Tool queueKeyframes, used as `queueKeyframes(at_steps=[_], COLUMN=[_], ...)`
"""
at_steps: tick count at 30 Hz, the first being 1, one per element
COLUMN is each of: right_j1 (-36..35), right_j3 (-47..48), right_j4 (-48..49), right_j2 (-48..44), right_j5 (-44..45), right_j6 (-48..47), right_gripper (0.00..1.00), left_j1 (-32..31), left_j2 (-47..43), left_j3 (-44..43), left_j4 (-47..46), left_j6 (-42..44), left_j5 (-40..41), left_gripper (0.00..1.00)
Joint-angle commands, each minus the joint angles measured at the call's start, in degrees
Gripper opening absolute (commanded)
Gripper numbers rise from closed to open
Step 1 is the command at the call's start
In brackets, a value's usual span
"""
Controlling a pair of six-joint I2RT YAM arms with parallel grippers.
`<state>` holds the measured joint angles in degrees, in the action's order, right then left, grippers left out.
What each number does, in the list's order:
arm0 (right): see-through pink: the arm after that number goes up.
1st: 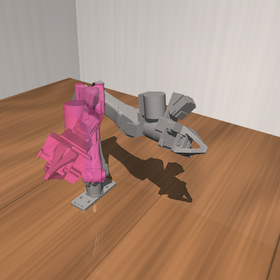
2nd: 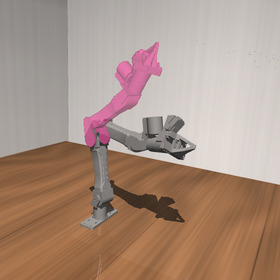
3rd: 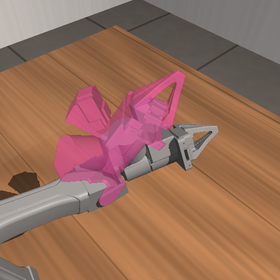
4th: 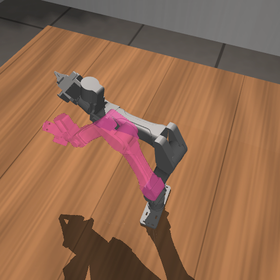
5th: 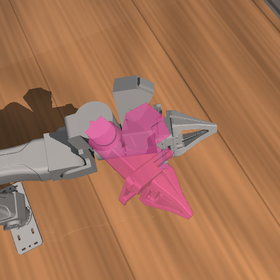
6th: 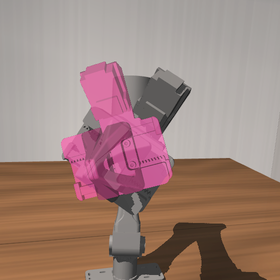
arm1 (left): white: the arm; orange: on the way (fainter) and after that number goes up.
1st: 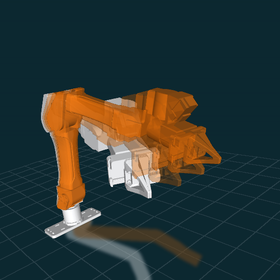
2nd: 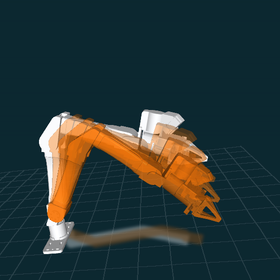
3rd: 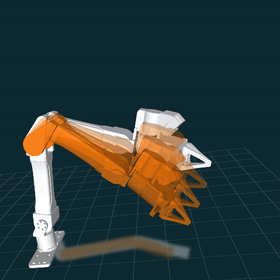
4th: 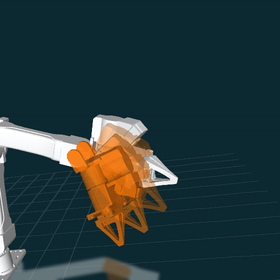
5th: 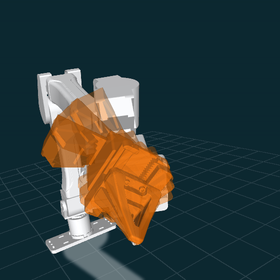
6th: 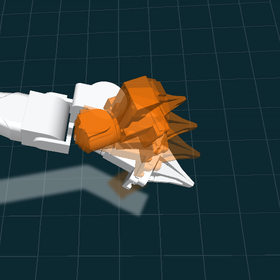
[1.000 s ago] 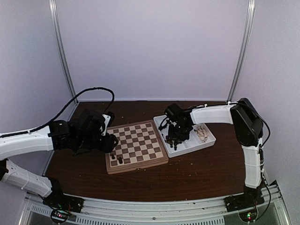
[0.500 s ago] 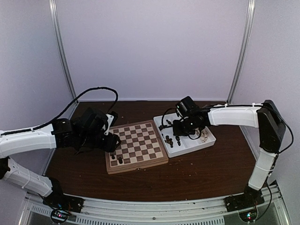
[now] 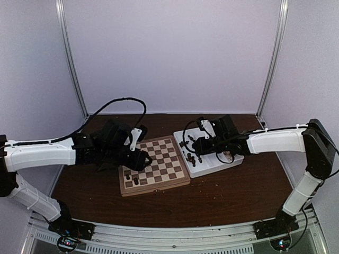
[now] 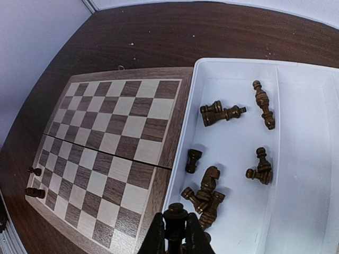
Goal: Set up the chess pieces on the board
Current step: Pick up the chess piece from the storage box.
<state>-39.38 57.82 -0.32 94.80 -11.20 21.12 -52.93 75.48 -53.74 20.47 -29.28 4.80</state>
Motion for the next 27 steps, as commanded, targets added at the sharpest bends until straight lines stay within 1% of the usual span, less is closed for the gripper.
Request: queueKeyframes(at_steps=[1,5,7,8,10,11,13,14,16,20,22,27], right_j1=[1.2,3.3,5.1,6.2,7.9,8.7,9.9,10.1,10.1,10.3,10.5,10.6], right_j3=[0.8,-1.4,-1.5,-0.5,3.0,4.1,3.4,2.5,2.1,5.5,5.7,4.0], right_j4=[6.4,12.2,13.5,11.8,4.4,2.3,3.1,3.6,1.3,-9.5,-10.7,-9.9], right_j2=[1.2,1.9,3.7,5.5,9.6,11.2,12.1,11.6,10.1,9.3,8.8,6.2], right_j5=[-2.8,-9.4,-12.3,-12.8,-13.4,-13.3,-13.2,-12.1,-8.1,1.8,2.6,3.1], right_j6=[-1.0,4.1,7.8,9.0,9.9,10.3,10.9,10.8,9.5,7.6,6.5,5.2], right_gripper=[0.08,0.08,0.08,0.07,0.0,0.0,0.0,0.0,0.01,0.0,0.0,0.0], left_j1=[0.3,0.3,0.3,0.3,0.3,0.3,0.3,0.3,0.3,0.3,0.3,0.3], left_j2=[3.9,6.3,8.2,8.8,9.7,9.9,10.1,10.1,9.7,9.2,9.2,9.3], left_j3=[-3.8,-4.9,-6.5,-7.1,-7.5,-7.5,-7.4,-7.4,-7.1,-6.3,-6.3,-6.3], left_j4=[-5.7,-8.4,-8.4,-8.5,-9.0,-9.3,-9.2,-8.9,-8.5,-8.2,-8.0,-7.9], left_j6=[0.7,0.6,0.5,0.4,0.2,0.1,0.0,-0.1,-0.1,-0.1,-0.1,-0.1], left_j5=[-4.0,-4.8,-6.9,-7.3,-8.0,-8.3,-8.6,-8.6,-8.2,-7.3,-7.2,-7.0], left_gripper=[0.53,0.54,0.54,0.54,0.54,0.53,0.54,0.54,0.54,0.54,0.54,0.54])
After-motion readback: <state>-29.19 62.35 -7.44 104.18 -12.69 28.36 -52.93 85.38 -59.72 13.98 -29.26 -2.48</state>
